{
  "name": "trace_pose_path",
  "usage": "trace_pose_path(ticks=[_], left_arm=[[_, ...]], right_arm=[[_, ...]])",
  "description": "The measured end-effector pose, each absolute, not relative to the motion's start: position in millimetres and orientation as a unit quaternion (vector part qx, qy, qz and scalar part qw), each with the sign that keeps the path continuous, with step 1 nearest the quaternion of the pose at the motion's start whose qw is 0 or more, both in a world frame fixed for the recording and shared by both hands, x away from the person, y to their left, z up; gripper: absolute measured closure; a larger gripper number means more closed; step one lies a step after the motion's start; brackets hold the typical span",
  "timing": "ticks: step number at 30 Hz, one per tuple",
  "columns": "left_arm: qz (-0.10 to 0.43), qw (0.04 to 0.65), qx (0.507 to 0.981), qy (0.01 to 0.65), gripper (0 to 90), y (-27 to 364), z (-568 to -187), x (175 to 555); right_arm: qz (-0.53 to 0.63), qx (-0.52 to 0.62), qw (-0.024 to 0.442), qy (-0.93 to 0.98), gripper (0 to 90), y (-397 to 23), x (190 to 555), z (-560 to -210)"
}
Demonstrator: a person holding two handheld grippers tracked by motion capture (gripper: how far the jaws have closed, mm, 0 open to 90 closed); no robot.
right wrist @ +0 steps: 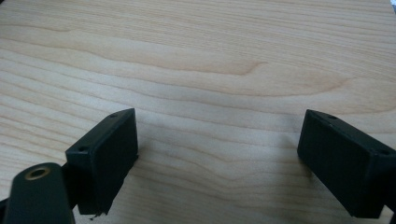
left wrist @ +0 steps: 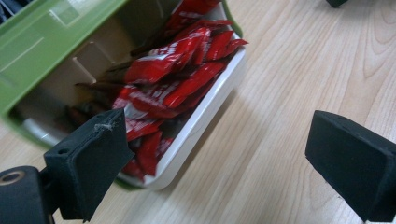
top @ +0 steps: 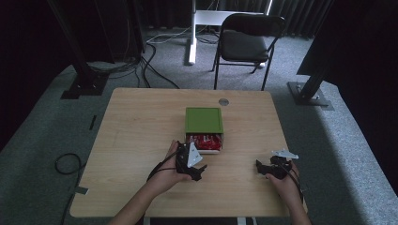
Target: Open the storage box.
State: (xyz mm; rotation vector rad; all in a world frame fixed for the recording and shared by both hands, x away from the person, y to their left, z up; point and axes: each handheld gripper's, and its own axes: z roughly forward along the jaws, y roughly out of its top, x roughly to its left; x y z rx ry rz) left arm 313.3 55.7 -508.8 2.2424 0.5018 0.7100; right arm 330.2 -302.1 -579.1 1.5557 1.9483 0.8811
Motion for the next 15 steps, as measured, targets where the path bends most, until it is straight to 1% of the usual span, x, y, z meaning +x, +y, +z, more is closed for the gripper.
trace_pose_path(ticks=[5,6,11,13,15], left_arm=[[0.261,0.363,0.875,0.185,7.7,48,-513,315],[0.259,0.361,0.877,0.182,8.9,47,-514,316],[0.252,0.35,0.886,0.17,8.9,41,-519,320],[0.252,0.35,0.887,0.167,9.0,39,-520,321],[0.259,0.341,0.89,0.157,11.6,38,-521,322]], right_arm=[[0.323,0.57,0.246,0.714,11.6,-302,330,-579],[0.323,0.57,0.246,0.714,11.6,-302,330,-579],[0.323,0.57,0.246,0.714,11.7,-302,330,-579],[0.323,0.57,0.246,0.714,11.7,-302,330,-579],[0.323,0.57,0.246,0.714,11.7,-302,330,-579]])
